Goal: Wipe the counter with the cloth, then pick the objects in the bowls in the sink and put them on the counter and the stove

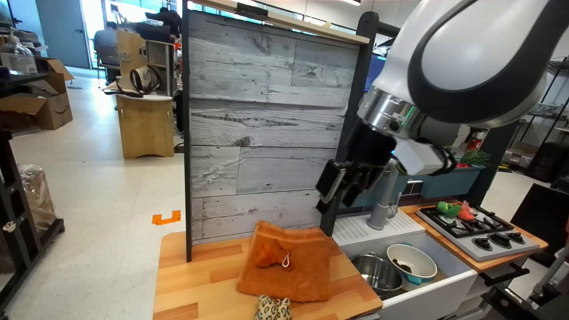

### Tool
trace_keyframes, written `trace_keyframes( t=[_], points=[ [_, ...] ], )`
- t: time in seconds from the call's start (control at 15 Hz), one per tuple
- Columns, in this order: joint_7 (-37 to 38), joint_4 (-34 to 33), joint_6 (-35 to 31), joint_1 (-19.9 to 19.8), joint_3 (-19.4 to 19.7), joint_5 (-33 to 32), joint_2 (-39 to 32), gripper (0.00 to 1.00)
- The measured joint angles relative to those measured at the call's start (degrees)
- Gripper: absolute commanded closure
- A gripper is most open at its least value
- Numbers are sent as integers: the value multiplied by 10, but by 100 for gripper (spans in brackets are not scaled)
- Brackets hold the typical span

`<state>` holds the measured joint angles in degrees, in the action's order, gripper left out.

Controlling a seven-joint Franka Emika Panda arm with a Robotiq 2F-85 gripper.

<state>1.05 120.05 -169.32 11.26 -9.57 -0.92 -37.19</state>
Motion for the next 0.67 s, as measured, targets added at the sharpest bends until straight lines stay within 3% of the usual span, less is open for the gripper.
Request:
trace_keyframes(
  t=[0.2, 0.27, 0.33, 0.4, 0.53, 0.67],
  points=[
    [34, 58, 44, 18, 74, -2, 58, 0],
    [40, 68, 56, 17, 96, -3, 63, 4],
    [42, 72, 65, 12, 116, -4, 60, 12],
    [42, 73, 72, 3, 132, -4, 51, 29],
    [40, 68, 73, -26, 157, -7, 19, 35],
    [36, 47, 72, -65, 166, -7, -26, 55]
  ],
)
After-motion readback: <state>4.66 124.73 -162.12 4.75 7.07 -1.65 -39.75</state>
